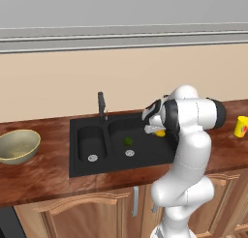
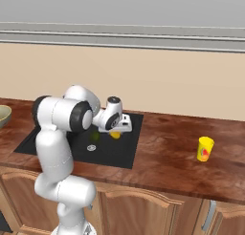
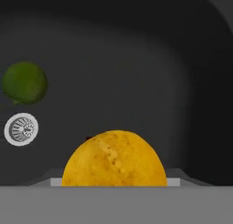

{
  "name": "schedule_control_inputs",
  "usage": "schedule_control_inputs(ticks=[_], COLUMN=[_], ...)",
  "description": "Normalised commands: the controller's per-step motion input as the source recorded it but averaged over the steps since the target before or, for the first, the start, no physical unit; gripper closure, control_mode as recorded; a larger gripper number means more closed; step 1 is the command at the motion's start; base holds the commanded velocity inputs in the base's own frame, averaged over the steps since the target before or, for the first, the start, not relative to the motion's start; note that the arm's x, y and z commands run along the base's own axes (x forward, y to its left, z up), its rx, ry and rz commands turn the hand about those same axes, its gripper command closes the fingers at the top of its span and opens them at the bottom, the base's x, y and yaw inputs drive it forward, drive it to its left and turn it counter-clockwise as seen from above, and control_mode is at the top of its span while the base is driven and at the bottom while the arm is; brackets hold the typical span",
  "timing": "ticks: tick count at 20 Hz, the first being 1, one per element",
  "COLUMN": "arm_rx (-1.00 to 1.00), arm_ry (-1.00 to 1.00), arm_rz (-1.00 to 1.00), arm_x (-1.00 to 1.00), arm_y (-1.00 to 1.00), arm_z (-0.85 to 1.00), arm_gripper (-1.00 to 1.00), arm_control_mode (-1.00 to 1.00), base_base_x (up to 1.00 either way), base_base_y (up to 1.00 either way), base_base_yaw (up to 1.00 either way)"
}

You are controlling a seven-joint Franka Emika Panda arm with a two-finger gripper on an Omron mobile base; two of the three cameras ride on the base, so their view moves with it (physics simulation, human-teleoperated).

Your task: Remove the lime and mango from the sink. Then move the bowl and cup from the counter to the sink for washing.

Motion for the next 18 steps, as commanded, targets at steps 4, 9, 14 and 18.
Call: schedule_control_inputs(ticks=[4,9,14,18], arm_rx=[0.0,-0.03,-0.09,-0.09], arm_ry=[-0.03,-0.03,-0.01,0.0], arm_rz=[0.0,0.0,0.0,0.0], arm_x=[-0.05,-0.02,0.01,0.04], arm_y=[-0.07,-0.08,-0.15,-0.19], arm_z=[0.33,0.3,0.17,0.12], arm_gripper=[1.0,1.0,1.0,1.0], arm_control_mode=[-1.0,-1.0,-1.0,-1.0], base_base_x=[0.0,0.0,0.0,0.0], base_base_y=[0.0,0.0,0.0,0.0], base_base_yaw=[0.0,0.0,0.0,0.0])
